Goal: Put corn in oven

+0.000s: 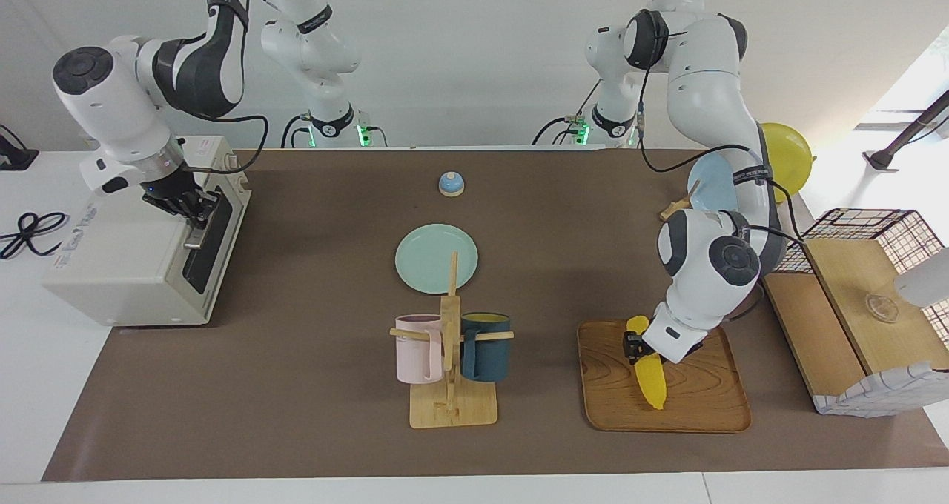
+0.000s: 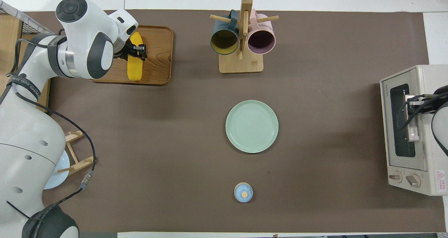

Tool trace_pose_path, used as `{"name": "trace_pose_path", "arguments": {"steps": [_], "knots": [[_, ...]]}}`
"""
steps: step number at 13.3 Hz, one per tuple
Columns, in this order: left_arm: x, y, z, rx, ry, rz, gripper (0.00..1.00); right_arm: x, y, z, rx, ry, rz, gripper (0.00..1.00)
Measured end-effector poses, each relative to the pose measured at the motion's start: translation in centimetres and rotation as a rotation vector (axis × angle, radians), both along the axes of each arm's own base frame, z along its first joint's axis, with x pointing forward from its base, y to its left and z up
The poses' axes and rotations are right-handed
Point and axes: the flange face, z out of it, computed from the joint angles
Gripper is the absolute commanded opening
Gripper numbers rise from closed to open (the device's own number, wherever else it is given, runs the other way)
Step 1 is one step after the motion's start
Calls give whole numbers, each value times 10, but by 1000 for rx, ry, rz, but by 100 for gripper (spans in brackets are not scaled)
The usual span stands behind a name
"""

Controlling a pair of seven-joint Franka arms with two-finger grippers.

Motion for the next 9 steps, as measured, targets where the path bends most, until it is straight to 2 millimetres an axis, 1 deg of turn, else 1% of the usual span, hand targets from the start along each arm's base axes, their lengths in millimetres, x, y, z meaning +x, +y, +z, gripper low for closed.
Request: {"name": "trace_pose_path", "arguments": {"steps": [2, 3, 5, 6, 7, 8, 9], "knots": [[-5, -22, 29, -13, -13, 69, 0, 0, 7, -1, 0, 0, 13, 0], [-12, -35, 47, -16, -12, 84, 0, 0, 12, -3, 1, 1, 21, 0], [-35, -59, 83, -10, 15, 89, 0, 1, 29, -8, 1, 7, 31, 0], [-51, -69, 97, -10, 26, 103, 0, 2, 39, -11, 1, 10, 38, 0], [-68, -79, 107, -8, 38, 113, 0, 3, 47, -16, 3, 11, 47, 0], [-91, -93, 111, -2, 53, 109, 0, 4, 54, -20, 7, 10, 53, 0], [-116, -111, 110, 2, 68, 104, 0, 4, 60, -26, 17, 8, 58, 0]]}}
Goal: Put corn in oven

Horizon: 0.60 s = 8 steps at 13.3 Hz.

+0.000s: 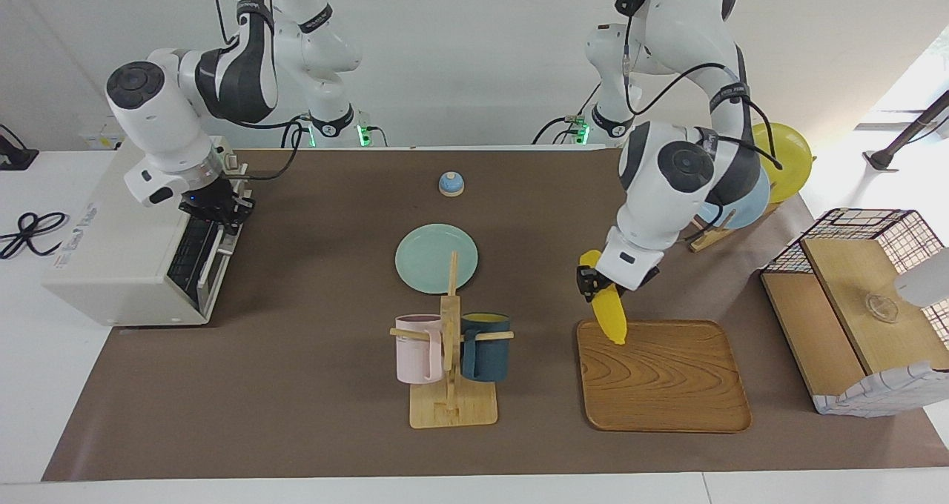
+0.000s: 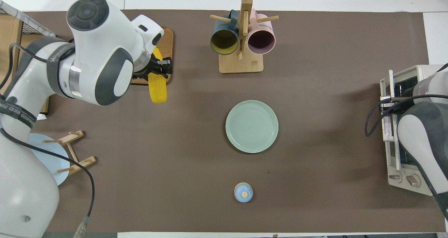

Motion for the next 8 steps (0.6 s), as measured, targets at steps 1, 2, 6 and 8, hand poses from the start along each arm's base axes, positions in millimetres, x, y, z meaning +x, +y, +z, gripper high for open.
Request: {"name": "trace_pose_path", "arguments": {"steps": [1, 2, 6, 8], "knots": [[-24, -22, -5, -2, -1, 6, 0, 0, 6, -6, 17, -5, 2, 0], [-46, -46, -13, -9, -14, 16, 0, 0, 14, -17, 40, -8, 3, 0], [-111, -131, -36, -91, -111, 56, 0, 8, 45, -71, 82, -13, 13, 0], [-135, -167, -44, -145, -152, 68, 0, 8, 52, -88, 82, -21, 16, 0]]}}
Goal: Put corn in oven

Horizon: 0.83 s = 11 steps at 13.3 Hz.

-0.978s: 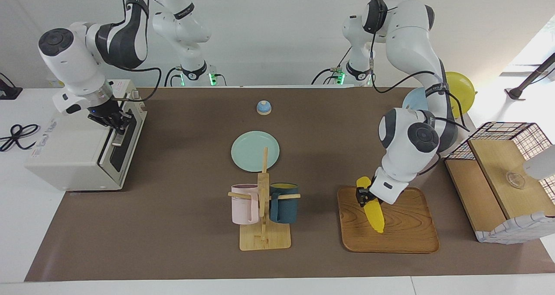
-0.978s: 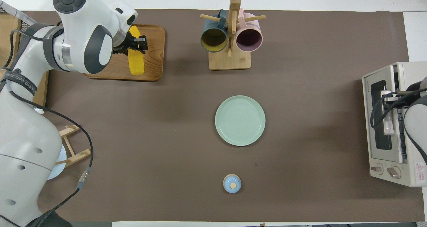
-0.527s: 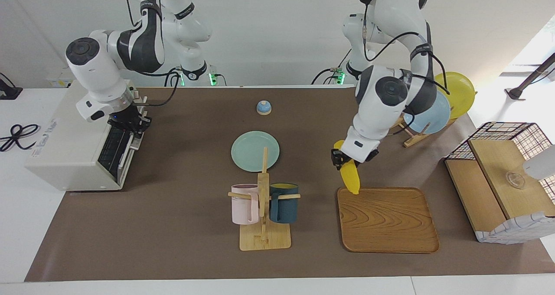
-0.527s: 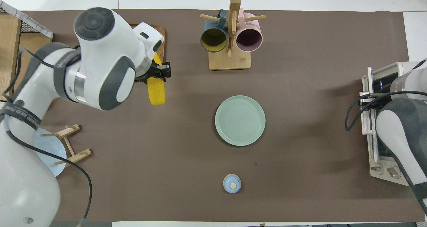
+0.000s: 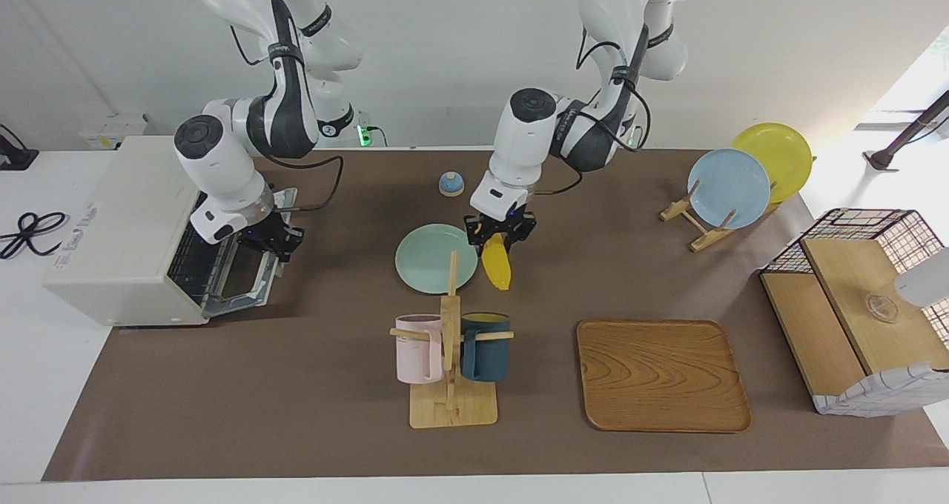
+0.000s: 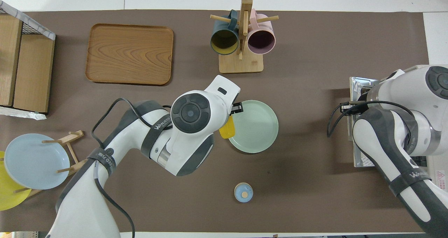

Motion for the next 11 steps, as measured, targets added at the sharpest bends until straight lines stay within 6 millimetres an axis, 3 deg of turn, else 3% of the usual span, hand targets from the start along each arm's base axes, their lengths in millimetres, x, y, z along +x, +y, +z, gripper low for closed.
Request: {"name": "trace_pose_path", "arguments": {"steps": [2, 4, 8, 9, 11], "knots": [[-19, -33, -23, -39, -17, 5, 0, 0, 4, -6, 0, -24, 6, 0], [-29, -54, -47, -54, -19, -1, 0, -2, 7, -15, 0, -32, 12, 0], [-31, -65, -62, -67, -29, -9, 0, -12, 7, -37, -1, -50, 9, 0], [-34, -68, -66, -64, -25, -15, 12, -12, 7, -38, -1, -51, 9, 0], [-39, -72, -71, -59, -21, -24, 100, -12, 7, -38, -1, -51, 10, 0]]}}
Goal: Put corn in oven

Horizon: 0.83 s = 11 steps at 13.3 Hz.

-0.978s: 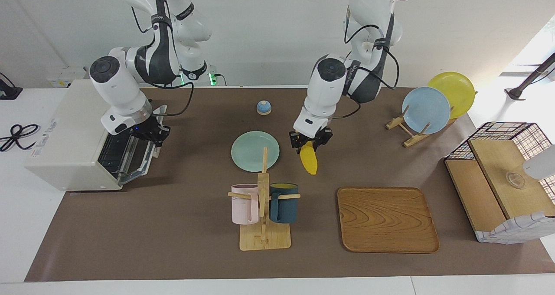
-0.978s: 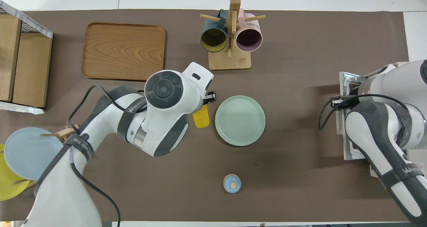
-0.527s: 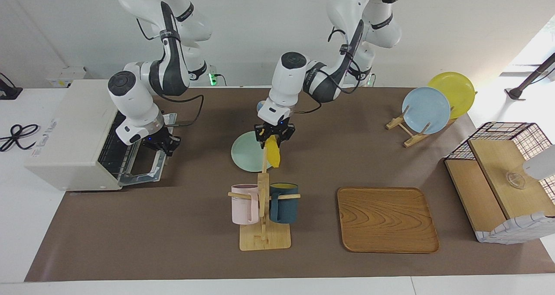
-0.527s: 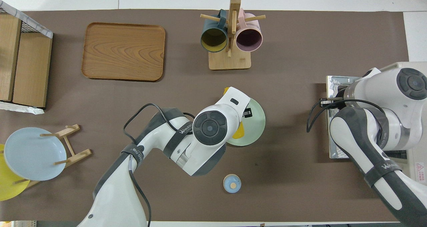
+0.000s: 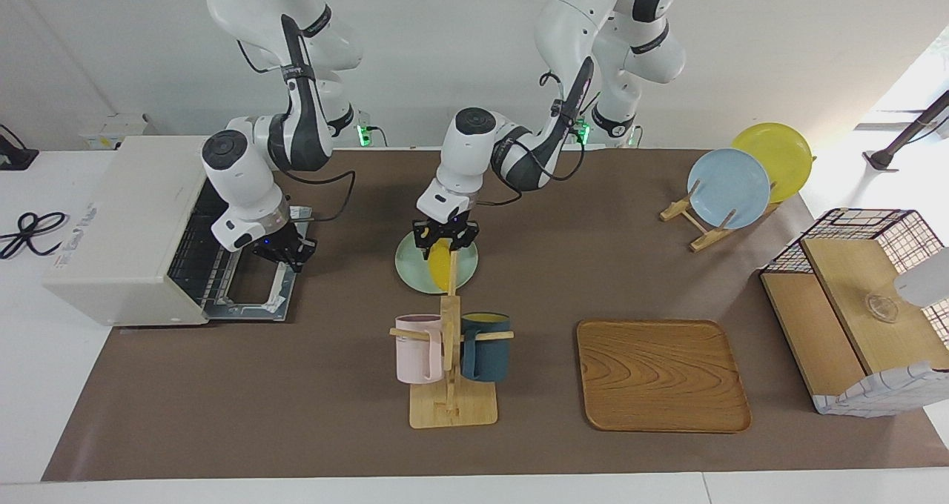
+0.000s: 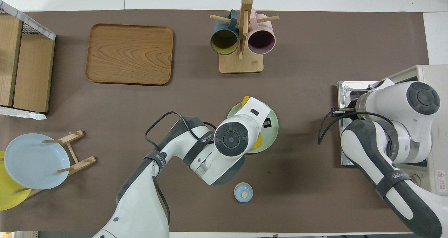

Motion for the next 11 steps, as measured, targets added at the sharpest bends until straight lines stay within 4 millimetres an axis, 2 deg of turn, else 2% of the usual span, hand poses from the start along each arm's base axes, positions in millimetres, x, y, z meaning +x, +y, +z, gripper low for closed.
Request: {"name": "trace_pose_path", "arguments": {"steps": [2, 3, 4, 5, 6, 8, 9, 11], "knots": [[0, 1, -2, 5, 3, -2, 100, 0, 5, 0, 0, 8, 9, 0], [1, 1, -2, 8, 4, -2, 100, 1, 11, 1, 1, 14, 21, 27], [2, 3, -2, 13, 6, -3, 100, 2, 20, 3, 1, 12, 37, 73], [4, 5, 1, 24, 9, -9, 100, 3, 29, 5, 1, 9, 52, 100], [8, 8, 9, 36, 14, -15, 100, 4, 35, 7, 1, 4, 60, 100], [23, 27, 39, 58, 19, -14, 100, 8, 39, 12, 2, -9, 64, 100], [34, 45, 61, 70, 21, -12, 100, 12, 39, 18, 2, -23, 63, 100], [61, 94, 104, 87, 20, 9, 100, 18, 41, 34, 3, -52, 65, 100]]}}
